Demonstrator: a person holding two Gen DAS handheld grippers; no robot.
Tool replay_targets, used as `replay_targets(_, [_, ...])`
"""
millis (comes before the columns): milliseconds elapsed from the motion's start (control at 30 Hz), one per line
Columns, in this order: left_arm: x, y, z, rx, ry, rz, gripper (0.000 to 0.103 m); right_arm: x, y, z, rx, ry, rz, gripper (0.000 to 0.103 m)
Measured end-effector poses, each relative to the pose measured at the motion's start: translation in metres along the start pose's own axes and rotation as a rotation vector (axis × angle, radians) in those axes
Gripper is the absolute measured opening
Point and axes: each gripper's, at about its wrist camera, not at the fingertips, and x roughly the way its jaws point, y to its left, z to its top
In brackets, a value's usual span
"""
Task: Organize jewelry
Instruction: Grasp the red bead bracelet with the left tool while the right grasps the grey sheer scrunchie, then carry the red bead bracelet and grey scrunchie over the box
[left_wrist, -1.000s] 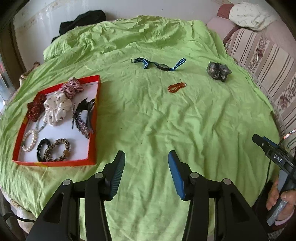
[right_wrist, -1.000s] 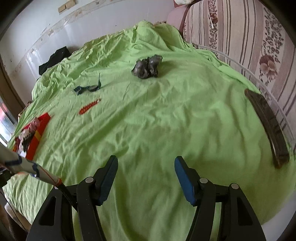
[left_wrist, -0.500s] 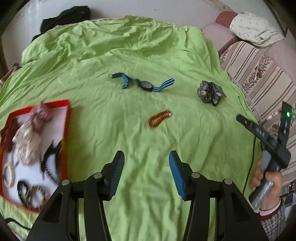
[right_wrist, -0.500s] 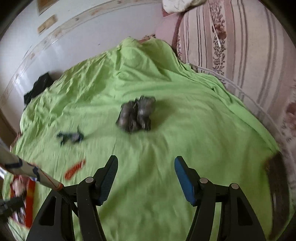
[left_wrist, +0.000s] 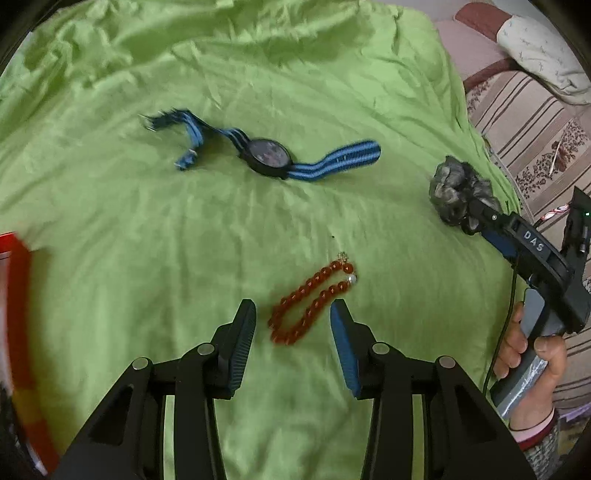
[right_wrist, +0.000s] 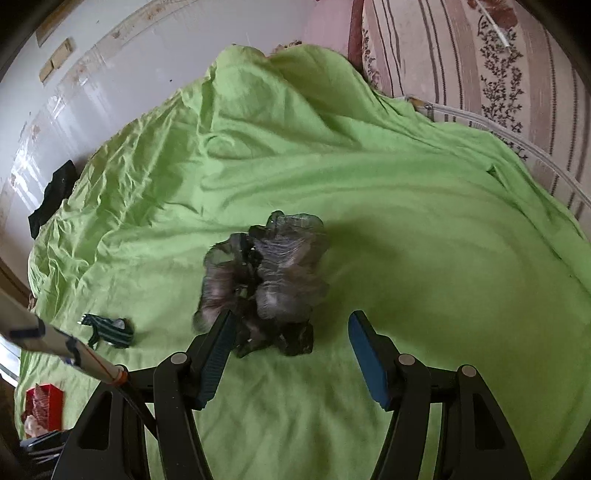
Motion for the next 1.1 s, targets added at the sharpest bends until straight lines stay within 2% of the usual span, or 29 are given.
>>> replay_targets(33, [0.006, -0.002, 0.000, 0.009, 0.008, -0.007, 0.041, 0.002, -0.001, 0.001, -0.002, -0.005, 0.004, 0.068])
replay_targets(133, [0.017, -0.013, 0.000, 0.074, -0.010, 0.038, 0.041, 0.007, -0.003, 0.002, 0.003, -0.011, 0.010, 0.068])
replay_targets(200, [0.019, -0.021, -0.001, 0.115, -0.023, 0.088, 0.029, 0.011, -0.005, 0.003, 0.009, -0.012, 0.017, 0.066])
replay_targets(233, [0.019, -0.022, -0.002, 0.124, -0.028, 0.111, 0.012, 0.012, -0.004, 0.004, 0.008, -0.012, 0.024, 0.052])
replay_targets(267, [0.019, -0.023, -0.002, 0.126, -0.032, 0.118, 0.007, 0.014, -0.004, 0.004, 0.001, 0.000, 0.039, 0.028])
replay_targets(300, [0.017, -0.022, -0.003, 0.118, -0.035, 0.115, 0.007, 0.016, -0.003, 0.004, -0.005, 0.015, 0.052, 0.019])
replay_targets(367, [0.010, -0.020, -0.004, 0.095, -0.048, 0.117, 0.007, 0.012, 0.000, 0.004, -0.021, 0.016, 0.063, 0.014])
replay_targets(600, [-0.048, -0.025, -0.021, 0.077, -0.118, 0.076, 0.007, -0.032, 0.025, 0.002, -0.091, -0.043, 0.097, 0.012])
replay_targets(833, [-0.144, -0.021, -0.060, 0.039, -0.206, -0.002, 0.007, -0.083, 0.055, -0.022, -0.152, -0.072, 0.128, 0.012])
replay_targets(900, [-0.173, -0.010, -0.072, 0.012, -0.232, -0.014, 0.007, -0.100, 0.062, -0.033, -0.146, -0.077, 0.155, 0.012])
replay_targets(1033, [-0.223, 0.023, -0.101, -0.051, -0.282, 0.005, 0.007, -0.134, 0.082, -0.066, -0.153, -0.075, 0.215, 0.012])
replay_targets(1100, [-0.246, 0.043, -0.115, -0.076, -0.315, 0.050, 0.007, -0.145, 0.091, -0.088, -0.157, -0.054, 0.238, 0.012])
